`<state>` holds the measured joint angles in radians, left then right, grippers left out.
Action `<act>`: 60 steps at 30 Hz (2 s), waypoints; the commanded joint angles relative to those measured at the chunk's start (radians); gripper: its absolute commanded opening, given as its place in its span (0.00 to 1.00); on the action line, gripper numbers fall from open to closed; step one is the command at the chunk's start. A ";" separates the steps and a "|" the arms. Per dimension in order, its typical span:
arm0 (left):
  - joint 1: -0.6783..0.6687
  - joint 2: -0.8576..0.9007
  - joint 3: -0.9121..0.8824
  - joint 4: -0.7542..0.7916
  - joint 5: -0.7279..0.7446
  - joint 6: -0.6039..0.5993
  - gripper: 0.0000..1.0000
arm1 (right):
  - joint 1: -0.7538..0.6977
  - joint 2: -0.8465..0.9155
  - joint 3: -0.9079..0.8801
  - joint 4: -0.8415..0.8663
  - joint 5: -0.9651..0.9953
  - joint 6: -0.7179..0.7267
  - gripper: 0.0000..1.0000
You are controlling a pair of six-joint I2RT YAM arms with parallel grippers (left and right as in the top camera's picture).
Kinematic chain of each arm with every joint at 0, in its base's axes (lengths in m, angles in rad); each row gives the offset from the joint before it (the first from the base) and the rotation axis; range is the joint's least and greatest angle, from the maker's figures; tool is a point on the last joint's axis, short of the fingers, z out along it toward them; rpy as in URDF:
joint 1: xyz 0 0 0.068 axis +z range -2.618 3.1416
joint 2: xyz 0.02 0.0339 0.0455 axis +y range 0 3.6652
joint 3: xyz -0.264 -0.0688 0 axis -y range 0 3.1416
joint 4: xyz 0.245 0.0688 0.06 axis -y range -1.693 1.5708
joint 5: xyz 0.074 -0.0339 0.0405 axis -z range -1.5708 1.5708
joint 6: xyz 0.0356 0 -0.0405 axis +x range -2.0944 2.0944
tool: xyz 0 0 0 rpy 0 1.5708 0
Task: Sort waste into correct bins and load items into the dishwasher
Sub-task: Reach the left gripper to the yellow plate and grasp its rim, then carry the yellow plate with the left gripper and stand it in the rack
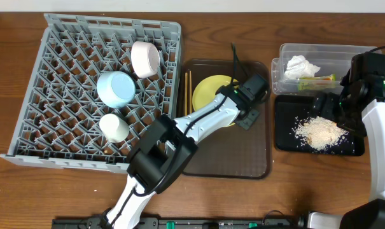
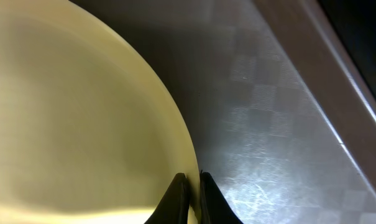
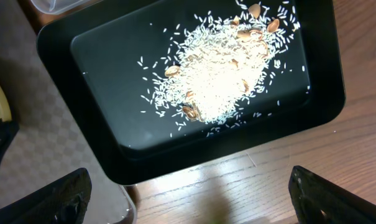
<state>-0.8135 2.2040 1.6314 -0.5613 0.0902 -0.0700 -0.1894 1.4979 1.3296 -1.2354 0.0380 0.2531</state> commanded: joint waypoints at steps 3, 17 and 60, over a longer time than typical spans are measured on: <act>-0.001 -0.065 0.000 -0.011 0.006 -0.002 0.06 | -0.006 -0.008 0.010 -0.007 0.010 0.011 0.99; 0.103 -0.459 0.000 -0.049 0.006 -0.045 0.06 | -0.006 -0.008 0.010 -0.007 0.010 0.000 0.99; 0.774 -0.370 -0.001 0.006 0.890 -0.187 0.06 | -0.006 -0.008 0.010 -0.014 0.002 0.000 0.99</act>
<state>-0.0425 1.8080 1.6272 -0.5808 0.9657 -0.2432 -0.1894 1.4979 1.3296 -1.2457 0.0376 0.2527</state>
